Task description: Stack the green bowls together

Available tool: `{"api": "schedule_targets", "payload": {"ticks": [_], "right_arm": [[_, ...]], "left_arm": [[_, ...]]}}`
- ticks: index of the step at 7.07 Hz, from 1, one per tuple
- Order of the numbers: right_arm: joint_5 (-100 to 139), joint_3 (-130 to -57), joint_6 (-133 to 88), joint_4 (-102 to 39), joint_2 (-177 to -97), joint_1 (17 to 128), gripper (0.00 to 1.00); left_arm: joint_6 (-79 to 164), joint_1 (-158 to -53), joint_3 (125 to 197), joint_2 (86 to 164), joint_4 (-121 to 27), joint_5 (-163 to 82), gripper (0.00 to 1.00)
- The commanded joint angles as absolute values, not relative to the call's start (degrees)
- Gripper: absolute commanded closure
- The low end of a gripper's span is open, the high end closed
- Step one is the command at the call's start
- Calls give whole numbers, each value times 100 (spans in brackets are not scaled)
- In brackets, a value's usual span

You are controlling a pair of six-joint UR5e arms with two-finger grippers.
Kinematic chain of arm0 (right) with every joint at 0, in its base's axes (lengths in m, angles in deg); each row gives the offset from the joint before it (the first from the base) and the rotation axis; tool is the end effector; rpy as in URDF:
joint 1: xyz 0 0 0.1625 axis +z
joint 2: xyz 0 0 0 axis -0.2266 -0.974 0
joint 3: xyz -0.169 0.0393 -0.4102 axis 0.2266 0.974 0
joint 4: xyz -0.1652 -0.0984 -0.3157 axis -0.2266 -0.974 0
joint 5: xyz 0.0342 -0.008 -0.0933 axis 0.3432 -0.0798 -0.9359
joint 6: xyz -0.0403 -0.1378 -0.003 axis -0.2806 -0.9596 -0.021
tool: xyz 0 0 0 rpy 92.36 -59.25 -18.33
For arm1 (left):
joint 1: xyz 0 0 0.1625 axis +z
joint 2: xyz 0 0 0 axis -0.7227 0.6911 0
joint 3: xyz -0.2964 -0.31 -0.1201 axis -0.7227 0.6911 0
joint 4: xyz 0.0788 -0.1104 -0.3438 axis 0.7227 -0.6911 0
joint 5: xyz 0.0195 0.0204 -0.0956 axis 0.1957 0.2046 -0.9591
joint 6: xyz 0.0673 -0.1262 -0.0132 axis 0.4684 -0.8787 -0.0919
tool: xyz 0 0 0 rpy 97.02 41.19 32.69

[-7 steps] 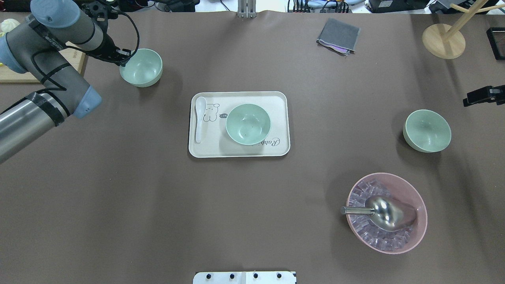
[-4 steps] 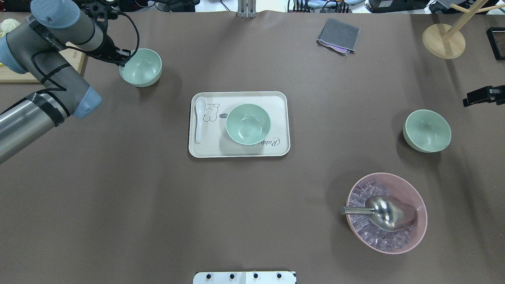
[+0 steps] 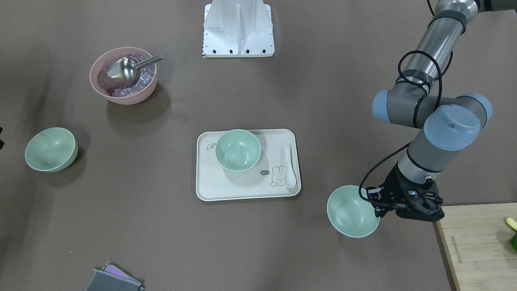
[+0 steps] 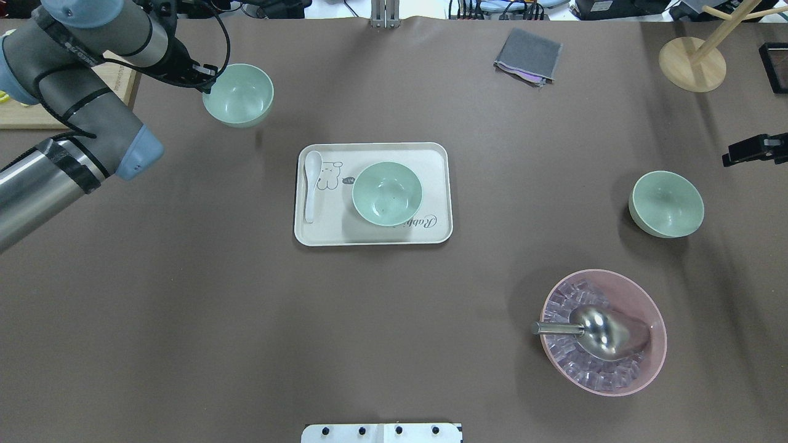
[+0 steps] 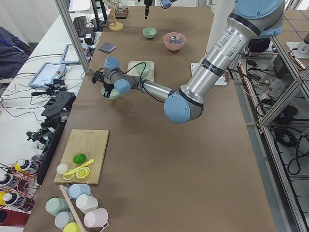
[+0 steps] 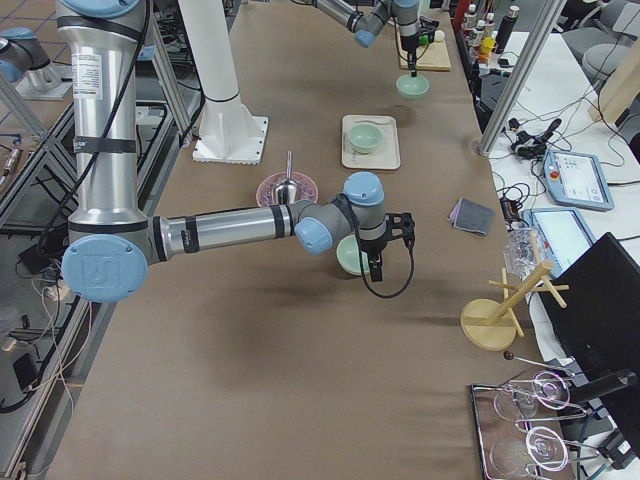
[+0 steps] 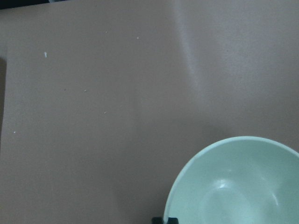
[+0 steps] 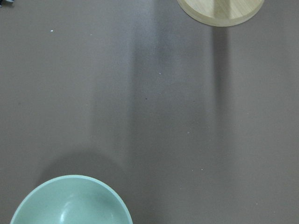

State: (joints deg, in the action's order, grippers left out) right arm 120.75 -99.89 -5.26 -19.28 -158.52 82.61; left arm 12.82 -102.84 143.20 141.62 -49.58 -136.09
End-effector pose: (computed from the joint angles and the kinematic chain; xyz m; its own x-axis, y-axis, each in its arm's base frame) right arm -0.1181 -0.4667 0.6078 0.7204 -0.0451 0.6921 -0.1224 0.9739 0.1909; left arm 0.3564 -0.6625 0.4221 0.6558 0.1649 -0.7367 0.1229 0.9396 0.3196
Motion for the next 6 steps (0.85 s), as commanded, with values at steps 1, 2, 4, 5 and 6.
{"api": "schedule_targets", "payload": {"ticks": [1, 2, 4, 5, 6], "right_arm": [[12077, -10009, -519, -1929, -15909, 8262, 0], [12077, -10009, -519, -1929, -15936, 8270, 0], [12068, -9992, -519, -1929, -15936, 8262, 0], [12068, -9992, -519, -1929, -15936, 8262, 0], [12068, -9983, -528, -1929, -15936, 8262, 0]], "left_arm": [[634, -10245, 15664, 14141, -3551, -13874, 100], [168, -9948, 16055, 14185, -3230, -13830, 100], [-1044, -9080, 16094, 14631, -3209, -13245, 100], [-1319, -8779, 16033, 14799, -3209, -13006, 100], [-1609, -8463, 15945, 14931, -3209, -12717, 100]]}}
